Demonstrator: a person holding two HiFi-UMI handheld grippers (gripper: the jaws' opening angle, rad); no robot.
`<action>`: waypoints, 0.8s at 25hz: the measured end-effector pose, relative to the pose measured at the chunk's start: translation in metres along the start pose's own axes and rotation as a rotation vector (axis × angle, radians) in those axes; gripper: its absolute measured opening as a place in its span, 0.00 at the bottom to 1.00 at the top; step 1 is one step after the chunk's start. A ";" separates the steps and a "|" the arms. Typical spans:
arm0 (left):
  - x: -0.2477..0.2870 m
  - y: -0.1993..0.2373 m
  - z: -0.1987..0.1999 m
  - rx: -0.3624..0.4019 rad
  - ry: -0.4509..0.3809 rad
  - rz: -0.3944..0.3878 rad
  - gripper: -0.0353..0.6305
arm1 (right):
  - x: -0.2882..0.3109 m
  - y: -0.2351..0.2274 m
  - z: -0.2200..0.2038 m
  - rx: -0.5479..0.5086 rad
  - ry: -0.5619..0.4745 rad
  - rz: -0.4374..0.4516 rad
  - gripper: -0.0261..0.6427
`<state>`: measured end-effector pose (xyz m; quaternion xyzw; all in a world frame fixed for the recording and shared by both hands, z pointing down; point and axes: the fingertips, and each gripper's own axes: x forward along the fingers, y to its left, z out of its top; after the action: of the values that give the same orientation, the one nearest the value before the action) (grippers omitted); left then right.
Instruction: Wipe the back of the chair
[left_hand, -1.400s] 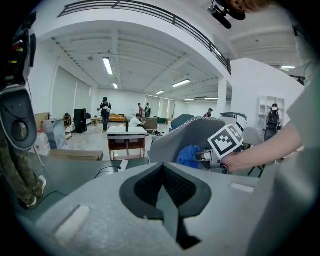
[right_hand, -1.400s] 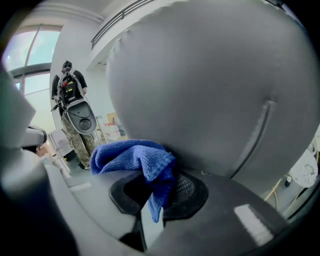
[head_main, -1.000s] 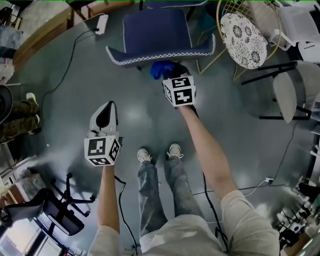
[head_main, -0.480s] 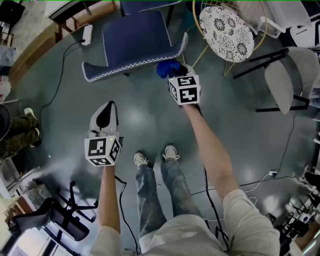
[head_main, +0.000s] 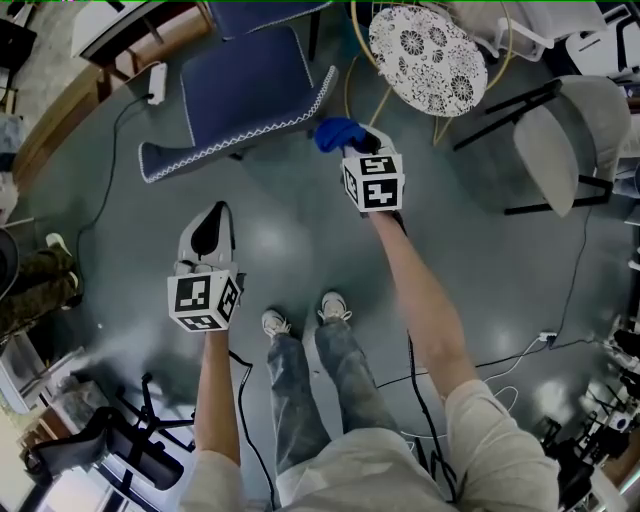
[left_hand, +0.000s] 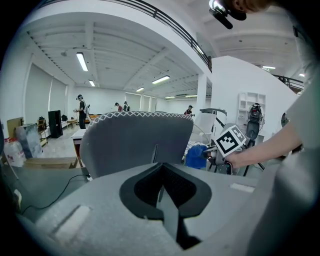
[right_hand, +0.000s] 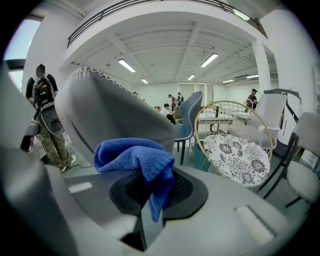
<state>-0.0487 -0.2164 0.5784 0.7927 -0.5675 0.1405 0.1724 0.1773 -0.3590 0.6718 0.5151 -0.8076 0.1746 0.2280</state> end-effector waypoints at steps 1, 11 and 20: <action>0.002 -0.005 0.001 0.001 -0.001 -0.007 0.05 | -0.003 -0.001 -0.001 -0.013 0.000 0.003 0.11; -0.022 -0.005 0.009 0.003 -0.033 0.000 0.05 | -0.047 0.029 -0.007 -0.030 -0.033 0.037 0.11; -0.088 0.022 0.008 -0.017 -0.075 0.038 0.05 | -0.128 0.111 0.010 -0.063 -0.164 0.090 0.11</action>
<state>-0.0973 -0.1516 0.5372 0.7850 -0.5898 0.1090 0.1551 0.1212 -0.2223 0.5882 0.4833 -0.8511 0.1165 0.1691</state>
